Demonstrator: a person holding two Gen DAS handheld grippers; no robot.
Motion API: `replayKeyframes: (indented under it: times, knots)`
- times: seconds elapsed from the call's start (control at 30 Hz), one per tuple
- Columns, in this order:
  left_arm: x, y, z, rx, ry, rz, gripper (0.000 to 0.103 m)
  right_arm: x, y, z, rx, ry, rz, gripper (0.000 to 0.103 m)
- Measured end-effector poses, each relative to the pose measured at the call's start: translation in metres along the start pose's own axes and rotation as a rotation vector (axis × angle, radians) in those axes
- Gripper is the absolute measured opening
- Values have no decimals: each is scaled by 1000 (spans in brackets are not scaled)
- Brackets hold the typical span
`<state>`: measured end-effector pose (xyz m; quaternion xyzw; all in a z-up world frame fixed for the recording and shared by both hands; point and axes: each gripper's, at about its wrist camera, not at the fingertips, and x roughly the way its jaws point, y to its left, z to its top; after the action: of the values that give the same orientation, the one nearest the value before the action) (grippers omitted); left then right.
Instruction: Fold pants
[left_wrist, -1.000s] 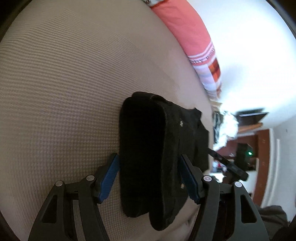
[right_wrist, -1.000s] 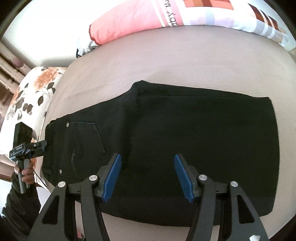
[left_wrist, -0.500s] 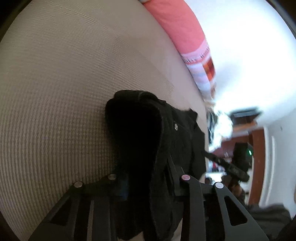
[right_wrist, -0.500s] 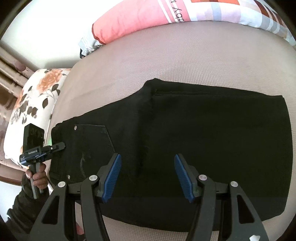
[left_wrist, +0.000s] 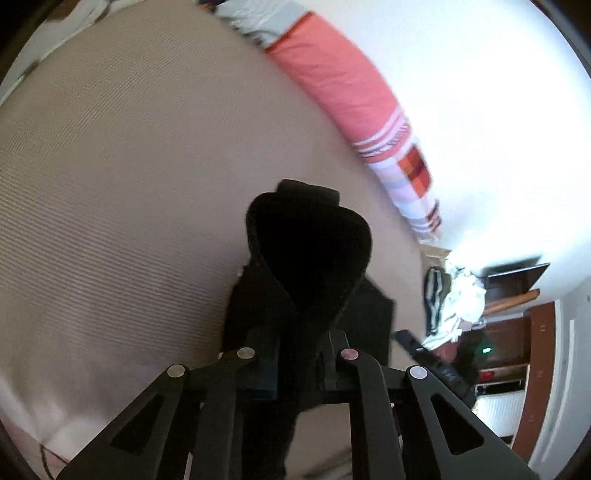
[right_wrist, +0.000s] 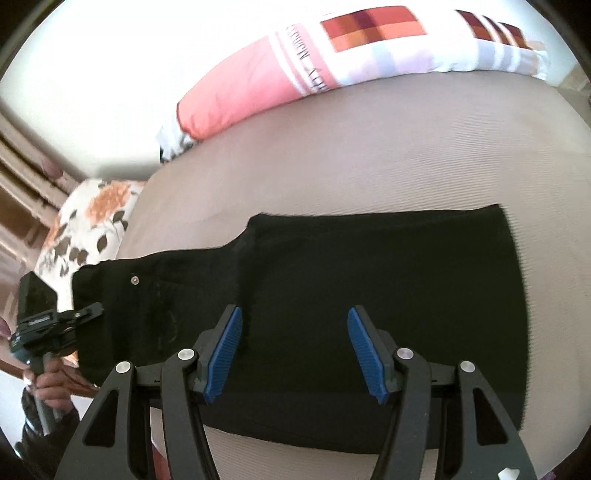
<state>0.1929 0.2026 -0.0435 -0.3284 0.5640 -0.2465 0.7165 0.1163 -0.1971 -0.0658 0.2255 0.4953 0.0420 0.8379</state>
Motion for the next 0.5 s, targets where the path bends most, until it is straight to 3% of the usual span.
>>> replayKeyframes:
  times: [0.27, 0.5]
  knots:
    - [51, -107, -19, 63, 2, -56, 13, -47, -57, 2, 70, -79, 5, 58]
    - [129, -161, -29, 118, 43, -58, 13, -79, -107, -4, 113, -111, -44, 59]
